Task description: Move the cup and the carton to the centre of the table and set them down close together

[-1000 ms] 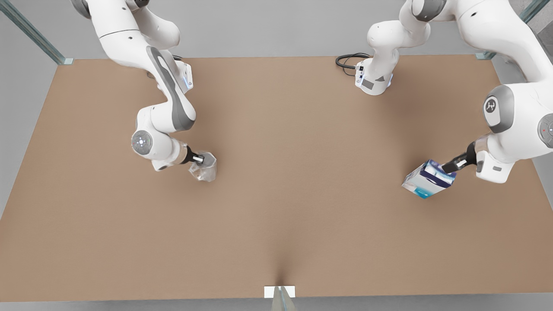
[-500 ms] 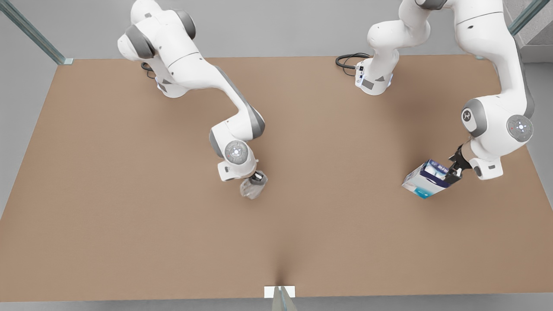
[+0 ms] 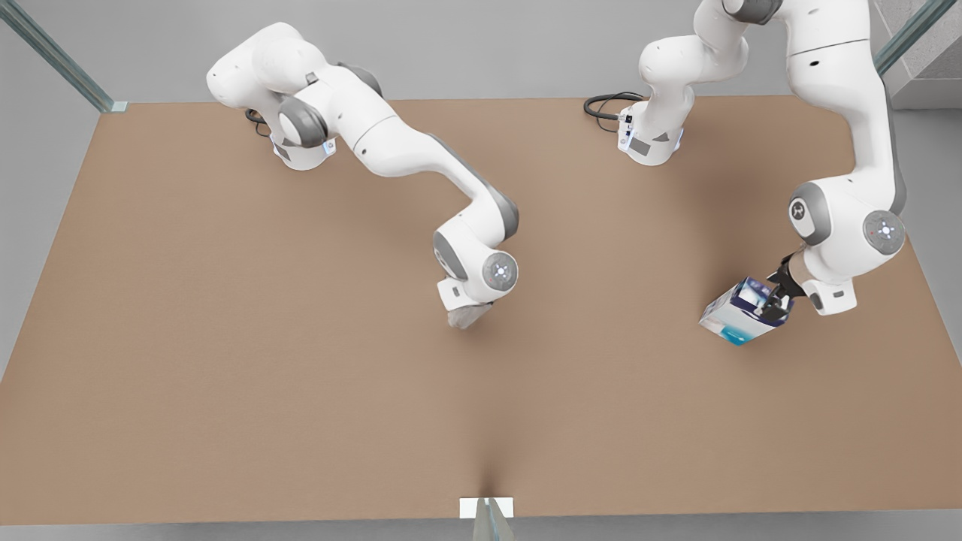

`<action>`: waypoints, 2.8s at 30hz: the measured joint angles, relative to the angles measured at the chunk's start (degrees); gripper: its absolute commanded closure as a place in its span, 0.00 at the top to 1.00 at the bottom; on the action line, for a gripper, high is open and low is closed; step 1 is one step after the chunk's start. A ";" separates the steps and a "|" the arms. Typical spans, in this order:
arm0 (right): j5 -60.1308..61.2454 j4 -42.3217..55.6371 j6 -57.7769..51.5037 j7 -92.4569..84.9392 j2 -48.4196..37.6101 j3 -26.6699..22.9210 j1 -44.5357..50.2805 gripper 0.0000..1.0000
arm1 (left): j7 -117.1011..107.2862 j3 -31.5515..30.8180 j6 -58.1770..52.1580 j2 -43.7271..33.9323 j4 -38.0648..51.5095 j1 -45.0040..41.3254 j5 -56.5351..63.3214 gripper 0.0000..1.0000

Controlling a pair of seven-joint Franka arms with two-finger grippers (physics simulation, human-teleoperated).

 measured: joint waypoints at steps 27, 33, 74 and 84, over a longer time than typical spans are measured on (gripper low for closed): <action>18.14 2.48 4.45 -3.38 -0.27 -3.43 -1.78 0.21 | -0.16 0.00 -0.26 3.61 -0.27 0.15 -1.42 0.71; 20.84 2.39 19.36 -2.87 2.43 -4.83 -1.61 0.21 | -1.15 -0.09 -0.26 3.55 -0.18 0.17 -1.25 0.59; 18.69 -4.81 2.08 -6.95 -28.84 -3.90 -18.84 1.00 | -40.46 -29.37 -4.59 -1.94 2.11 -7.15 0.79 0.60; -10.55 -26.54 -10.06 -51.66 -54.40 16.64 -53.64 1.00 | -49.50 -36.21 -3.80 6.30 6.50 -10.28 3.37 0.60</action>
